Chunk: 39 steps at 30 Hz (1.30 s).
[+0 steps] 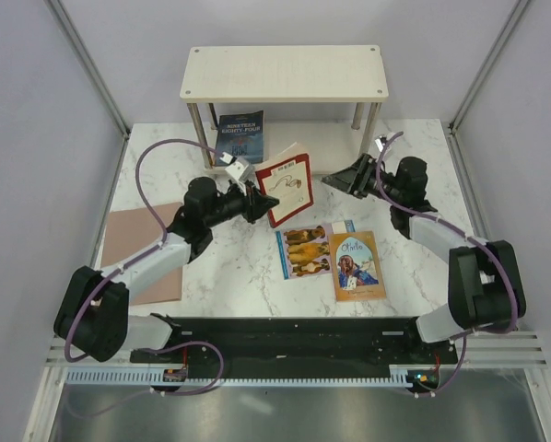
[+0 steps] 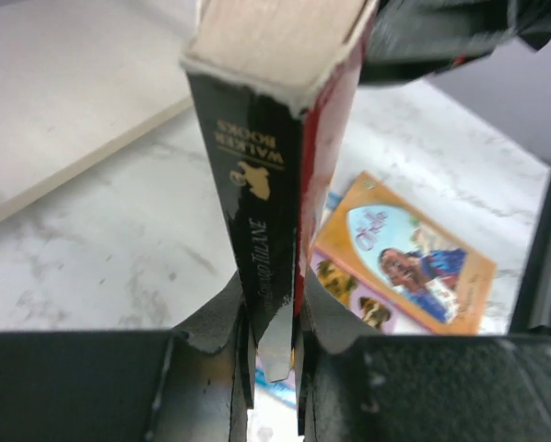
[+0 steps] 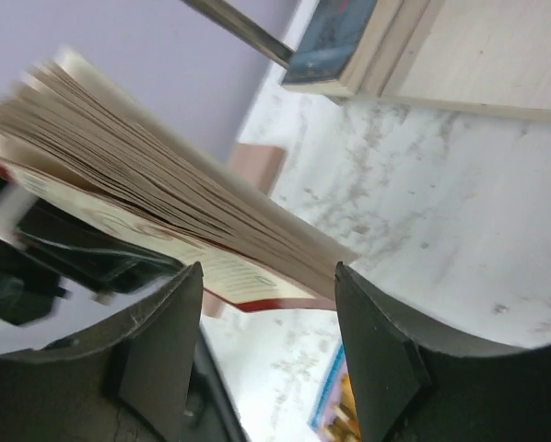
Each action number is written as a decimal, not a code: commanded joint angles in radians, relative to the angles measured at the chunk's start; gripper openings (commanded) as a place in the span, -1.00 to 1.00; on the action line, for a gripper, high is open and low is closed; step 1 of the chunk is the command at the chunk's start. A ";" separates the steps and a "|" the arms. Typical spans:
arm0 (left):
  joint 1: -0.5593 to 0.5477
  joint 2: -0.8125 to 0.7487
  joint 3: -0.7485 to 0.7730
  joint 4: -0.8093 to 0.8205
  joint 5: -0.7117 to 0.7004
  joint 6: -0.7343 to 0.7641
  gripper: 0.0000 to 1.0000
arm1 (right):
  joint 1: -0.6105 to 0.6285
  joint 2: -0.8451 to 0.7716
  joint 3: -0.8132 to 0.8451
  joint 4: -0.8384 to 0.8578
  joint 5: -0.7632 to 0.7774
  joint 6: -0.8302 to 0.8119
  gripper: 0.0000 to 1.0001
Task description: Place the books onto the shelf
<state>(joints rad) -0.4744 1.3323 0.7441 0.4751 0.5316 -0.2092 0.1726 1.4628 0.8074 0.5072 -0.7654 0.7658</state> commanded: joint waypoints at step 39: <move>-0.222 -0.067 -0.342 0.460 -0.581 0.893 -0.96 | -0.036 0.380 -0.137 1.252 -0.288 1.184 0.61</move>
<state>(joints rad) -0.6853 1.2686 0.4194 0.7509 -0.0532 0.5877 0.1379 1.7668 0.6857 1.2026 -1.0569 1.7061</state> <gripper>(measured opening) 0.222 0.808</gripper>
